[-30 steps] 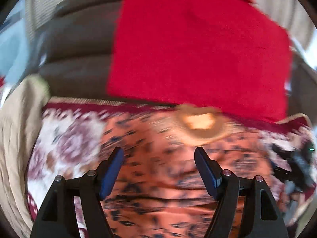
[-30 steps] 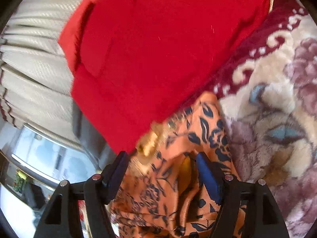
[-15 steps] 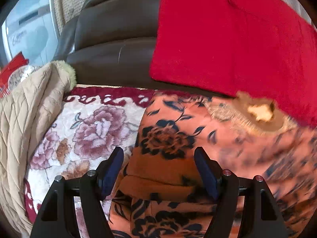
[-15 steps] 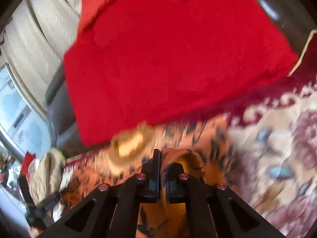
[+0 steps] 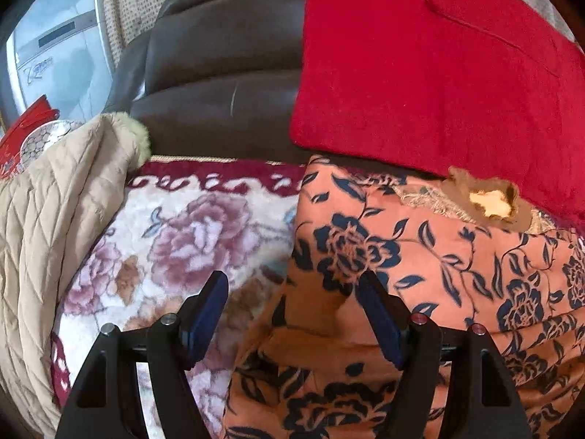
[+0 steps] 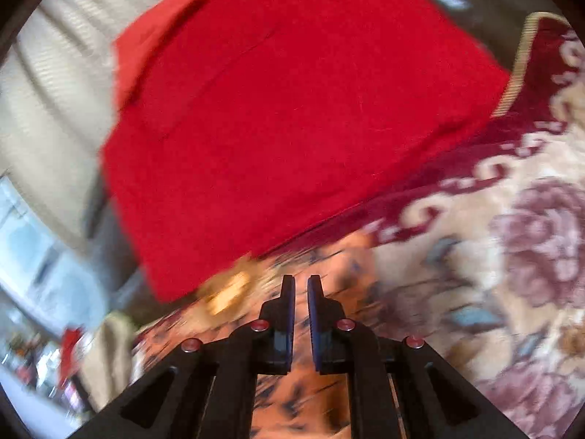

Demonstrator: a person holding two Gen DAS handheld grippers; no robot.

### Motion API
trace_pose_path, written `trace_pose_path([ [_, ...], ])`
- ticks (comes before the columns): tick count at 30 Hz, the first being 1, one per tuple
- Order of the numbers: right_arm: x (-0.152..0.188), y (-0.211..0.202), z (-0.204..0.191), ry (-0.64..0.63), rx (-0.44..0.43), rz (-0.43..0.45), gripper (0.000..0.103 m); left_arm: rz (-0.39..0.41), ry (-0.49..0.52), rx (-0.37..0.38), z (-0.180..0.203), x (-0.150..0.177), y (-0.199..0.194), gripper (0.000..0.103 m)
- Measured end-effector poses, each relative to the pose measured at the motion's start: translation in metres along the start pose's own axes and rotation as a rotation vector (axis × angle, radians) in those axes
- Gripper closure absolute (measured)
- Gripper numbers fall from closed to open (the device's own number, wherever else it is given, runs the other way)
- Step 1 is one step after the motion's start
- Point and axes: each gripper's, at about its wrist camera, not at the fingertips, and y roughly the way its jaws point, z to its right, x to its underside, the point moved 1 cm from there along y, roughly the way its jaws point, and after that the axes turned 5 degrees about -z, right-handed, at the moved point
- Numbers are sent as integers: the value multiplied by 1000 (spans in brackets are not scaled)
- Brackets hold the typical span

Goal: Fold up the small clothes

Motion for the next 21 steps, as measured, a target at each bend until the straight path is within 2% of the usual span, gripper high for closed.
trace_pose_path([
  [3, 17, 15, -19, -116, 4, -110, 93, -73, 46, -34, 8, 1, 22, 28],
  [4, 24, 27, -25, -151, 11, -172, 93, -108, 63, -42, 8, 3, 32, 27],
  [6, 38, 51, -26, -190, 72, -308, 92, -121, 73, -37, 8, 4, 37, 27],
  [7, 45, 57, -23, -200, 99, -331, 92, -116, 74, -31, 7, 3, 34, 27],
  [8, 44, 54, -22, -201, 91, -302, 92, -110, 73, -25, 6, 4, 31, 27],
  [10, 42, 44, -24, -195, 69, -300, 93, -65, 67, -12, 2, 5, 17, 27],
  [12, 45, 29, -25, -211, 0, -263, 93, -36, 85, -10, 2, 8, 8, 27],
  [14, 51, 20, -23, -229, 2, -258, 93, -66, 122, -30, 5, 14, 12, 27],
  [16, 64, 26, -20, -234, 27, -301, 93, -108, 132, -19, 4, 21, 20, 26],
  [19, 74, 22, -16, -240, 18, -261, 92, -93, 110, 27, -5, 23, 6, 27],
  [21, 78, 5, -13, -206, -10, -247, 89, -48, 105, 45, -16, 32, -14, 27],
])
